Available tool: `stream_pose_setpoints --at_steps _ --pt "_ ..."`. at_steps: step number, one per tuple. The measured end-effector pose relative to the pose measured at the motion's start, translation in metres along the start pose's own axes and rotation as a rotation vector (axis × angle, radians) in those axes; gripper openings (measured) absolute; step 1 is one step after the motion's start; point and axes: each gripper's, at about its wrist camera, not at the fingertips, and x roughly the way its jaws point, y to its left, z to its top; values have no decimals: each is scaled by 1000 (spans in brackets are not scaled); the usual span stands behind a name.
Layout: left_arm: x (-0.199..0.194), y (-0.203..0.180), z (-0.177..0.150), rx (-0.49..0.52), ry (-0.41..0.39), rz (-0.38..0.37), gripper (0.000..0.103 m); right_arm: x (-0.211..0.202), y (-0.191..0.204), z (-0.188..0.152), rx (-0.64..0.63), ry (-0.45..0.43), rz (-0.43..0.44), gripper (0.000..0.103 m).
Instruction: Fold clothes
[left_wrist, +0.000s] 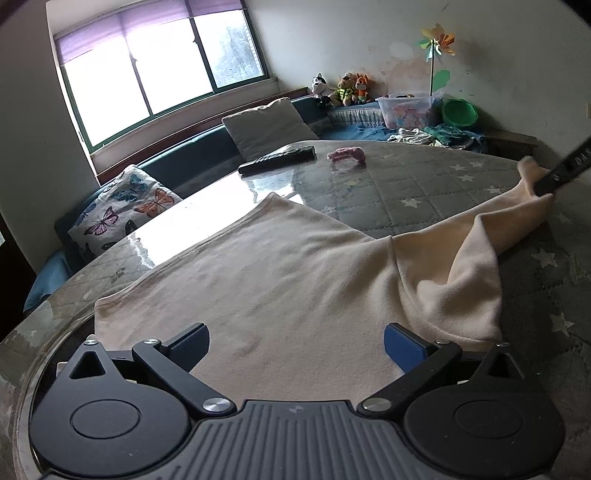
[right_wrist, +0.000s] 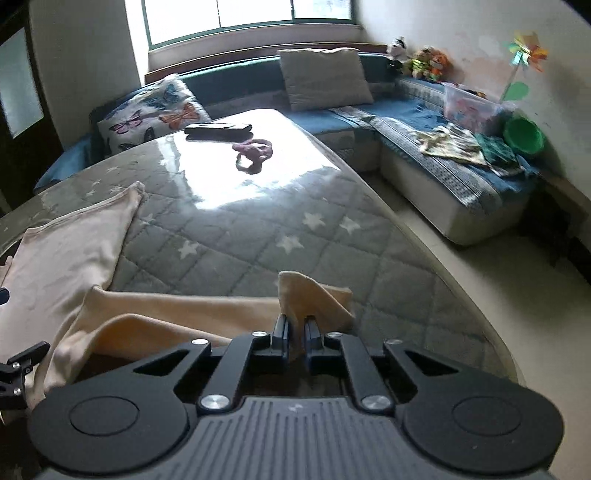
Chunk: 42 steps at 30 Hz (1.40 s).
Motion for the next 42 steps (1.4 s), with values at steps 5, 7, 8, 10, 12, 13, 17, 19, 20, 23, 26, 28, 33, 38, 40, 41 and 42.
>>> stream_pose_setpoints --at_steps 5,7,8,10,12,13,17,19,20,23,26,28,33,38,40,41,42 --pt "-1 0 -1 1 -1 1 103 -3 -13 -12 71 -9 -4 12" --pt "-1 -1 -1 0 0 2 103 -5 -16 -13 92 -24 9 13" --pt "-1 -1 -1 -1 0 3 103 -6 -18 -15 105 -34 14 13" --pt "-1 -1 -1 0 0 5 103 -5 -20 -16 121 -40 15 13" --pt "-1 -2 -1 1 0 6 103 -4 -22 -15 124 -45 17 13" --pt "-2 -2 -1 1 1 6 103 -4 -23 -13 123 -50 18 13" --pt "-2 -2 -1 3 0 7 103 -8 -19 1 59 -94 -4 4" --pt "-2 -2 -1 3 0 8 103 -11 -14 11 9 -127 -14 4" --pt "-2 -2 -1 3 0 8 103 -12 -13 16 -12 -147 -16 4" --pt "-3 -2 -2 0 -1 7 103 -11 -12 26 -37 -180 -24 4" --pt "-2 -2 -3 -5 -1 4 103 5 -18 26 -23 -160 -48 5" --pt "-2 -2 -2 -4 -1 3 103 18 -23 22 -11 -125 -71 7" --pt "-1 -1 -2 -5 1 1 103 25 -23 21 -9 -119 -133 14" --pt "-2 -2 -2 -8 2 1 103 16 -2 28 -79 -167 -72 18" --pt "-2 -2 -2 -10 3 1 103 25 5 28 -96 -145 -40 18" --pt "-2 -2 -2 -12 3 1 103 32 7 28 -101 -130 -31 19" --pt "-2 -2 -2 -13 4 1 103 38 10 27 -107 -114 -22 23"
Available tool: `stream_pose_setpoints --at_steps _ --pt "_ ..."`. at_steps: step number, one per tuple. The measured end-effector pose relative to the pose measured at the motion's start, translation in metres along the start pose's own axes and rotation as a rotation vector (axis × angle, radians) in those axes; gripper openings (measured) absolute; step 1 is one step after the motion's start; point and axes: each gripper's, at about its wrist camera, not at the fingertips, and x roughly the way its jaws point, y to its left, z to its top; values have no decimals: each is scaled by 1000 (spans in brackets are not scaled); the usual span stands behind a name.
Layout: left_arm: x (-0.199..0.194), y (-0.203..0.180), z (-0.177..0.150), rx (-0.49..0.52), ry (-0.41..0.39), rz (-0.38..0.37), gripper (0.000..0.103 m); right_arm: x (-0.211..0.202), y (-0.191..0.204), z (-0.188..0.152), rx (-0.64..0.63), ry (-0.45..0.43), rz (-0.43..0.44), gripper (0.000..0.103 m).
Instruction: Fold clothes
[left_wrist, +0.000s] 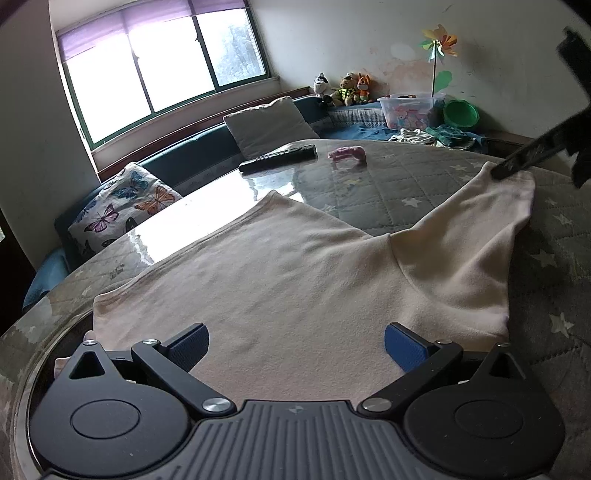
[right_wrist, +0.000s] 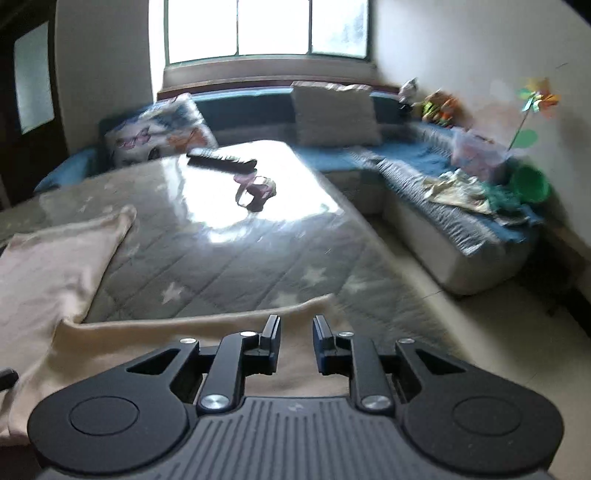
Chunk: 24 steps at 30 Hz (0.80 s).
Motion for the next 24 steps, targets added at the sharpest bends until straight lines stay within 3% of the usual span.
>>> stream_pose_setpoints --at_steps 2,5,6,10,12,16,24 --pt "0 0 0 -2 0 1 103 11 3 -1 -5 25 1 31" --pt "-3 1 0 -10 -1 0 103 14 2 3 5 21 -5 33" --pt "-4 2 0 -13 -3 1 103 12 2 5 6 22 -5 40" --pt "-16 11 3 -37 -31 10 103 1 17 10 -46 0 25 49" --pt "-22 20 5 -52 -45 30 103 -5 30 11 -67 -10 67 60" --pt "-29 52 8 -129 -47 82 101 -21 61 11 -138 -45 175 67" --pt "3 147 1 -374 92 227 76 -40 127 7 -284 -67 393 68"
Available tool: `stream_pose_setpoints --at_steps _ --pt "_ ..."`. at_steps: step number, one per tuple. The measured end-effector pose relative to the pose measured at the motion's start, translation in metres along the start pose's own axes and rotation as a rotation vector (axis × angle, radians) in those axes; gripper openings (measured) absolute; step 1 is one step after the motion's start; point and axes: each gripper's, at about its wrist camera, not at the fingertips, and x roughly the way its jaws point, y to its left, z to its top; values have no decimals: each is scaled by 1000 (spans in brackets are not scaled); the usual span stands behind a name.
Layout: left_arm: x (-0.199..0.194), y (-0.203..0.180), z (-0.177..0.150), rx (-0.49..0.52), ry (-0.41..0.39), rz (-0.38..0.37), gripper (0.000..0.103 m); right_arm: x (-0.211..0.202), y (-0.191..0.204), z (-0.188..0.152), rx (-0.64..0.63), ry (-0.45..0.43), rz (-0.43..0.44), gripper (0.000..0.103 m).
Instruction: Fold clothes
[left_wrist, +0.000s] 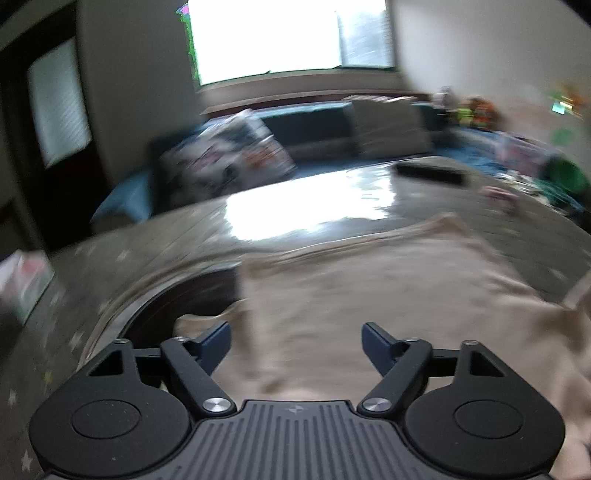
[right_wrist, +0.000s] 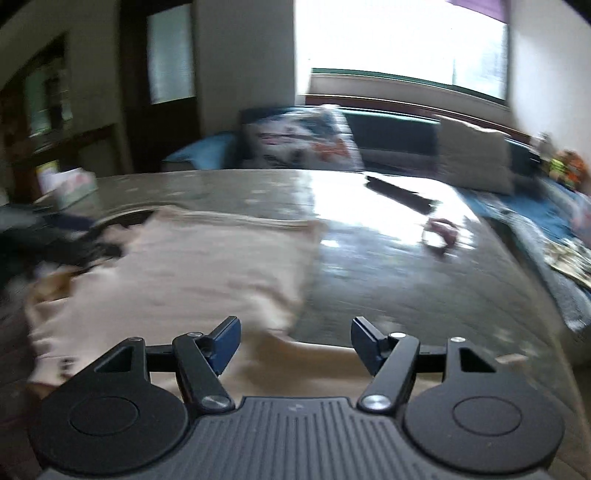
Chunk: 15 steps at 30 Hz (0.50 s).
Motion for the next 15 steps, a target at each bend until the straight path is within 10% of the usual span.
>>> stream_pose_setpoints --at_steps 8,11,15 --pt "40 28 1 -65 109 -1 55 21 50 7 -132 35 161 68" --pt "45 38 -2 -104 134 -16 22 24 69 9 -172 41 214 68" --pt "33 59 -1 -193 106 -39 5 24 91 11 -231 47 280 68"
